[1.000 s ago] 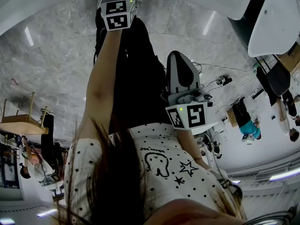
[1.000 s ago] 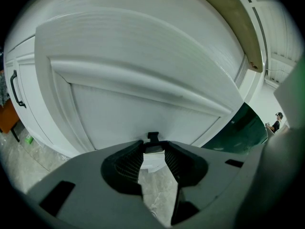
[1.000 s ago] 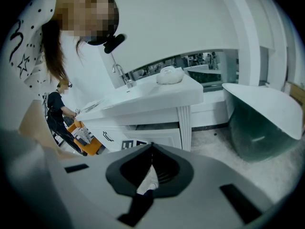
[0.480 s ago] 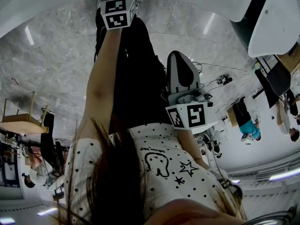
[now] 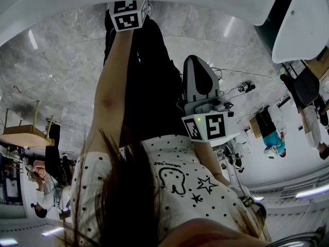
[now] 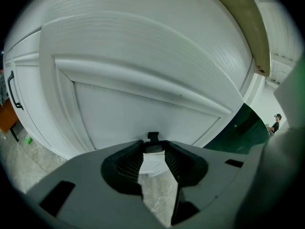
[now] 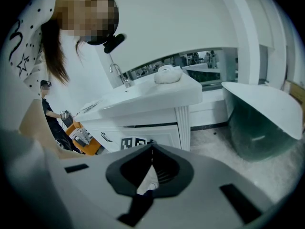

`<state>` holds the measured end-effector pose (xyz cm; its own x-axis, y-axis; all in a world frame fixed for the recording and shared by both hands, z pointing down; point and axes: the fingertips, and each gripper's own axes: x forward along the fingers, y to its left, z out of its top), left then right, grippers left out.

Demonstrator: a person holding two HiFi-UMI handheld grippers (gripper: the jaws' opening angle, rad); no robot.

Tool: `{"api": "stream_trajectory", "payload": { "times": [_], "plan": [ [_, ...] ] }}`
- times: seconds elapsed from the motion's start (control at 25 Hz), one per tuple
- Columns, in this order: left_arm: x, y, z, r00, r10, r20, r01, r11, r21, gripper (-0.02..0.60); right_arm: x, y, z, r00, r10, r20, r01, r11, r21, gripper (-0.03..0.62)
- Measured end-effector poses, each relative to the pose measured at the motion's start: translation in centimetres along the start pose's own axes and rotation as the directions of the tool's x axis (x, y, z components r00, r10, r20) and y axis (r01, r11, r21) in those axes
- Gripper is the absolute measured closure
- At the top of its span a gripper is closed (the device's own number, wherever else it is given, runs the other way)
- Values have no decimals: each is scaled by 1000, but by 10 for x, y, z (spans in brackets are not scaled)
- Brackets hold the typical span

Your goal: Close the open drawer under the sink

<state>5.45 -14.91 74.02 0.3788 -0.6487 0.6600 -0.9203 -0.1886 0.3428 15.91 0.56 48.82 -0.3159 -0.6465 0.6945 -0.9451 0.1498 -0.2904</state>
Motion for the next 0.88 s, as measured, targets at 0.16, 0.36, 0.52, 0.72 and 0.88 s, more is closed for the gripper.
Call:
{"api": "stream_trajectory", "payload": {
  "times": [0.16, 0.36, 0.52, 0.72, 0.88],
  "plan": [
    [1, 1, 2, 1000, 4, 0, -4, 1000, 5, 440, 1, -1, 0, 1000, -1, -4, 1, 1000, 1, 580],
    [1, 4, 10, 1000, 11, 12, -12, 1000, 15, 440, 3, -1, -2, 1000, -2, -8, 2, 1000, -1, 580],
    [3, 5, 14, 1000, 13, 14, -13, 1000, 15, 440, 3, 0, -1, 1000, -2, -11, 2, 1000, -2, 580],
    [4, 5, 13, 1000, 11, 13, -11, 1000, 14, 440, 4, 1, -1, 1000, -1, -10, 1, 1000, -4, 580],
    [3, 4, 14, 1000, 8, 12, -8, 1000, 12, 440, 3, 1, 0, 1000, -1, -10, 1, 1000, -5, 580]
  ]
}}
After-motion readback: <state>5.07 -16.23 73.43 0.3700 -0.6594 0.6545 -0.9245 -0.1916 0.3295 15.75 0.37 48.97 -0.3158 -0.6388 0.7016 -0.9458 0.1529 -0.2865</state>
